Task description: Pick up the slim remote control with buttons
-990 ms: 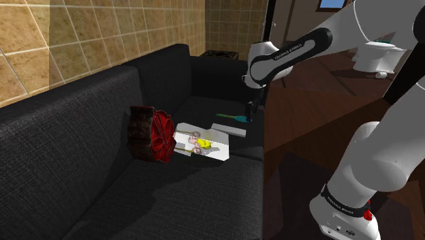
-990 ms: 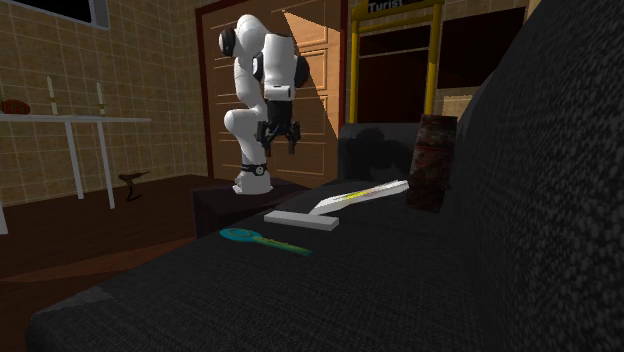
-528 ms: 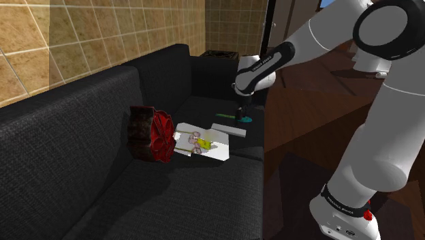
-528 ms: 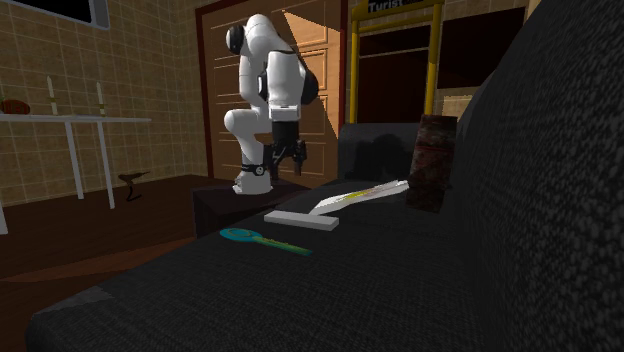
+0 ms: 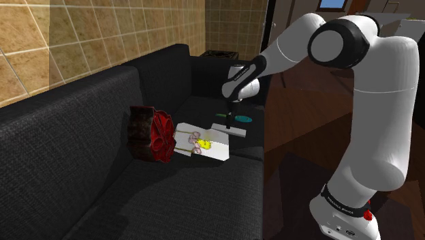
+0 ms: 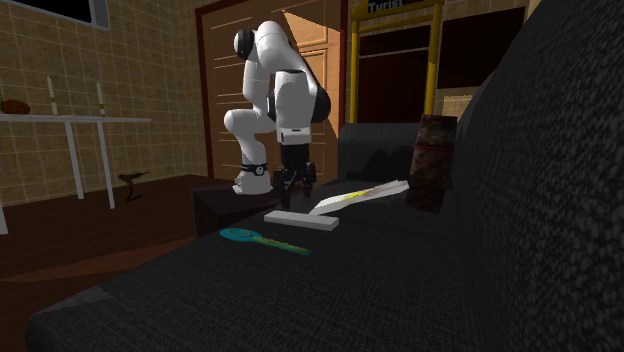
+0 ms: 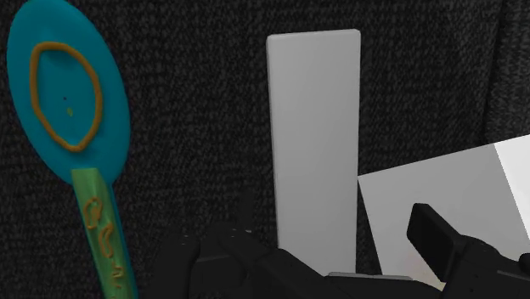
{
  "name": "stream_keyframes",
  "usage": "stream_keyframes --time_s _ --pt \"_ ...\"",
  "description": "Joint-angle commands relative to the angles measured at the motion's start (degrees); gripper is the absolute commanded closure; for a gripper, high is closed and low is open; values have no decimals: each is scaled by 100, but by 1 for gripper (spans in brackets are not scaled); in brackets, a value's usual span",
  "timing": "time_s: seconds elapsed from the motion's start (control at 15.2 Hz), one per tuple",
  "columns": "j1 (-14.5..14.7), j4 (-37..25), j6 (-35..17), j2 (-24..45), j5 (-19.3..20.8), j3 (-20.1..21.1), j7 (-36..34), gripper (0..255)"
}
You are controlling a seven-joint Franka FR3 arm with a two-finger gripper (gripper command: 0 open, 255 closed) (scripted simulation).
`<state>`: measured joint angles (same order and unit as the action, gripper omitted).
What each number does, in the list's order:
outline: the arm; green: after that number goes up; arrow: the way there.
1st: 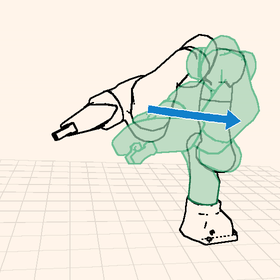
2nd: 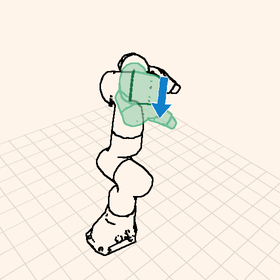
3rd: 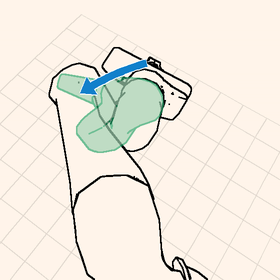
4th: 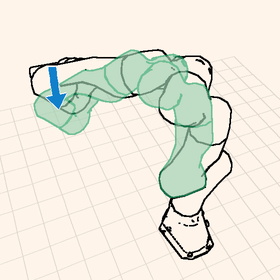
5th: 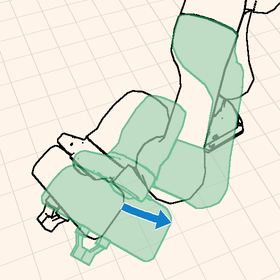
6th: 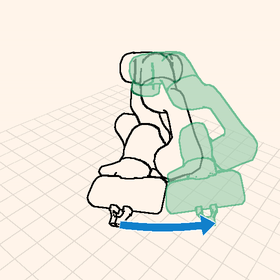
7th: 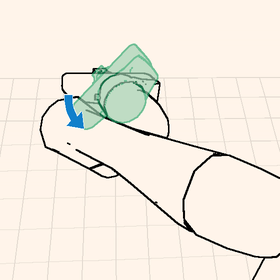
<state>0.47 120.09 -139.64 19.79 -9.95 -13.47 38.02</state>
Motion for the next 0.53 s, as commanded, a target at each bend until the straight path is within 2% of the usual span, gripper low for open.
stream_keyframes --time_s 0.0,0.4,0.46 --pt "-40 -18 -137 154 -73 34 81 0" --pt "-90 -13 -410 429 -192 105 170 0" --pt "-90 -39 -392 437 -190 105 166 255"
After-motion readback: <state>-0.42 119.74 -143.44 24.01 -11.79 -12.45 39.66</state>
